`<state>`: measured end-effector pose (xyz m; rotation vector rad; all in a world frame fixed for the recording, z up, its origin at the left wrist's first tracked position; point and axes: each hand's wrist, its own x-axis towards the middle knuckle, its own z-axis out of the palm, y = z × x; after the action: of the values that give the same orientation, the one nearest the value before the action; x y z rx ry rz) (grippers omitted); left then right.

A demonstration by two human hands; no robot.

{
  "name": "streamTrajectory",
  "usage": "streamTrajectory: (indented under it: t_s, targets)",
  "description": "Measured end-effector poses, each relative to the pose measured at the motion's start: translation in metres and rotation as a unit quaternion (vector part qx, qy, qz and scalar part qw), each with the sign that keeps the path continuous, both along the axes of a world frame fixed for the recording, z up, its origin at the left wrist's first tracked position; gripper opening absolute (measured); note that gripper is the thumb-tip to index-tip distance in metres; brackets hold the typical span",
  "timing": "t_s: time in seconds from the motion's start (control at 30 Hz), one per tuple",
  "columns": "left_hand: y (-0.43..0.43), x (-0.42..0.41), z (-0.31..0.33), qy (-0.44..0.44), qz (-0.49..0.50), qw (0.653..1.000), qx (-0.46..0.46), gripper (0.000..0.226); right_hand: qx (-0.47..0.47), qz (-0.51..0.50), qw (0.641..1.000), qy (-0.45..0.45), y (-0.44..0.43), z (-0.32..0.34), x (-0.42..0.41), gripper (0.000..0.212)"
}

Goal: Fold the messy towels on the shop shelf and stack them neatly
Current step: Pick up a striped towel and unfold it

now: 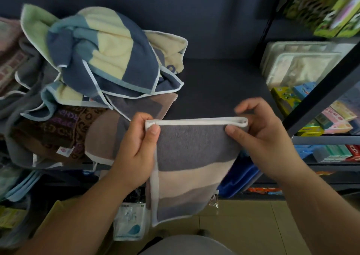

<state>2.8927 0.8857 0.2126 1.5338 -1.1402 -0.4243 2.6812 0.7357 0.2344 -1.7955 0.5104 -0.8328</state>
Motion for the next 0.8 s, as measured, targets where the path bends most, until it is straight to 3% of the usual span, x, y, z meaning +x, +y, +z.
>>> streamTrajectory:
  t_s: [0.13, 0.2, 0.3, 0.4, 0.47, 0.57, 0.63, 0.8]
  targets:
    - [-0.014, -0.003, 0.001, -0.008, 0.035, 0.999, -0.018, 0.016, 0.139, -0.067, 0.985, -0.076, 0.009, -0.011, 0.014, 0.054]
    - [-0.013, 0.000, 0.002, -0.013, 0.017, 1.000, -0.009, 0.014, 0.152, -0.081, 0.983, -0.056, 0.010, -0.016, 0.014, 0.056]
    - [-0.010, 0.010, 0.003, 0.078, -0.035, 0.995, 0.052, 0.008, 0.158, -0.053, 0.986, -0.022, 0.007, -0.020, 0.010, 0.050]
    - [-0.009, 0.025, 0.013, 0.086, -0.096, 0.979, 0.159, 0.032, 0.153, -0.017, 0.988, -0.017, 0.006, -0.020, 0.010, 0.049]
    - [-0.013, 0.031, 0.025, 0.049, -0.174, 0.956, 0.231, 0.054, 0.144, 0.001, 0.990, -0.009, 0.006, -0.020, 0.013, 0.049]
    - [-0.029, 0.026, 0.036, -0.099, -0.217, 0.927, 0.291, 0.040, 0.115, 0.025, 0.993, 0.015, 0.009, -0.022, 0.021, 0.046]
    - [-0.040, 0.014, 0.035, -0.208, -0.192, 0.917, 0.281, 0.015, 0.083, 0.016, 0.996, 0.032, 0.009, -0.026, 0.027, 0.042]
    - [-0.047, -0.001, 0.035, -0.278, -0.152, 0.926, 0.205, 0.027, 0.131, 0.015, 0.991, 0.000, -0.002, -0.034, 0.023, 0.052]
